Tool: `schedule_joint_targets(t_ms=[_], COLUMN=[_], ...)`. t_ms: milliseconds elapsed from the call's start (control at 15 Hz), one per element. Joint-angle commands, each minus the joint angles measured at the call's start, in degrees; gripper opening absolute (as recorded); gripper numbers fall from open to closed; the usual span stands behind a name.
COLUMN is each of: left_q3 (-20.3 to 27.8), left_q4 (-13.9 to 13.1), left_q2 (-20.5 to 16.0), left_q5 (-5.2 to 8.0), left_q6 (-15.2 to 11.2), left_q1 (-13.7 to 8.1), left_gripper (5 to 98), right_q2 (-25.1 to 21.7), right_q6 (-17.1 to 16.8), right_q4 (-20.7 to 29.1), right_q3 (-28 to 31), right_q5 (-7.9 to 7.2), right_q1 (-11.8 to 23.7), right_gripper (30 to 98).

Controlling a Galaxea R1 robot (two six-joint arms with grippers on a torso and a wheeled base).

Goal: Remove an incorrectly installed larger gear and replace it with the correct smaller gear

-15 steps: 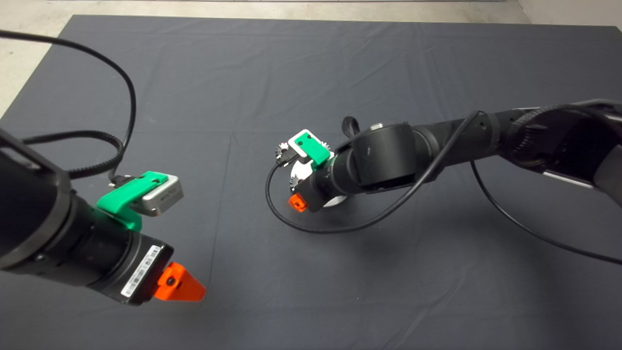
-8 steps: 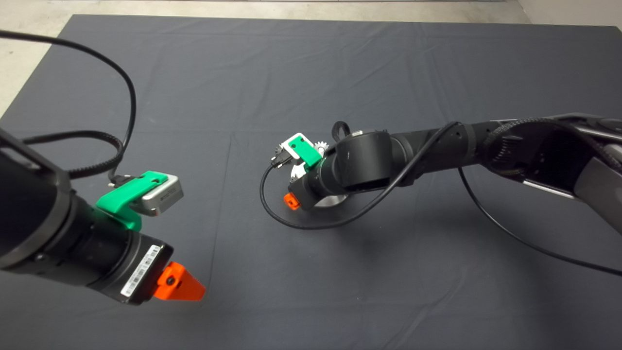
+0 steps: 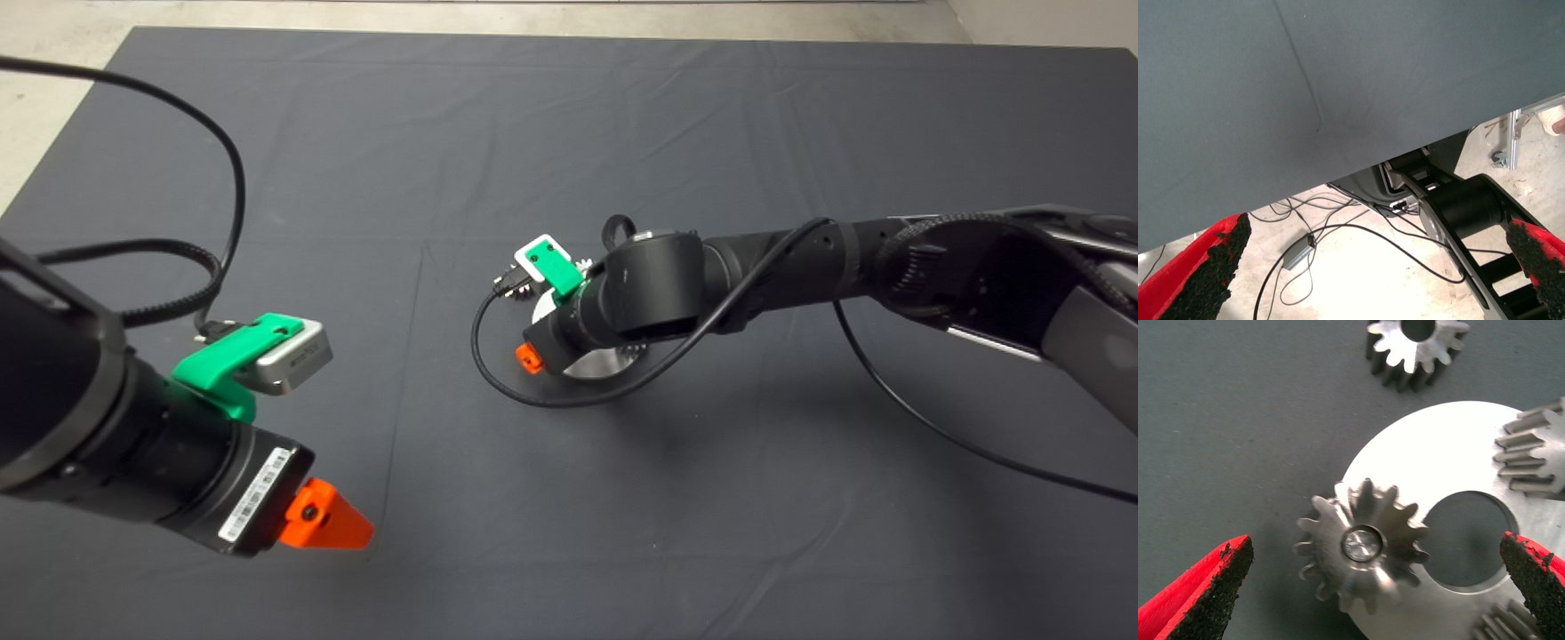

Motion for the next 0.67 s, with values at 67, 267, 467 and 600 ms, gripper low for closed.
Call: schedule_joint_targets(t_ms=[67,267,467,600], left_q3=[0.7,0.7,0.7,0.7], left_q4=[-0.6,-0.6,-0.6,-0.6], left_q2=[-0.2,-0.1,0.1,0.1], left_q5=[0.26,0.26,0.26,0.26], left_q6=[-0.3,-0.2,-0.2,-0.2], left_q1=[-0.6,-0.6,-0.6,-0.6], left_gripper=[98.3,98.3,98.3,98.3], right_q2=[0.3,0.3,0.4,0.8], right_q6=[0.4,0.8,0.8,0.8], right_q4=[-1.6,-2.1,-4.2,-4.3], right_q3=[0.1,0.1,-0.2,-0.1], right_q5=[0.08,0.17,0.17,0.17], right_q1=[0.0,-0.5,-1.4,-1.4], right_gripper=[97.7,97.7,97.7,97.3])
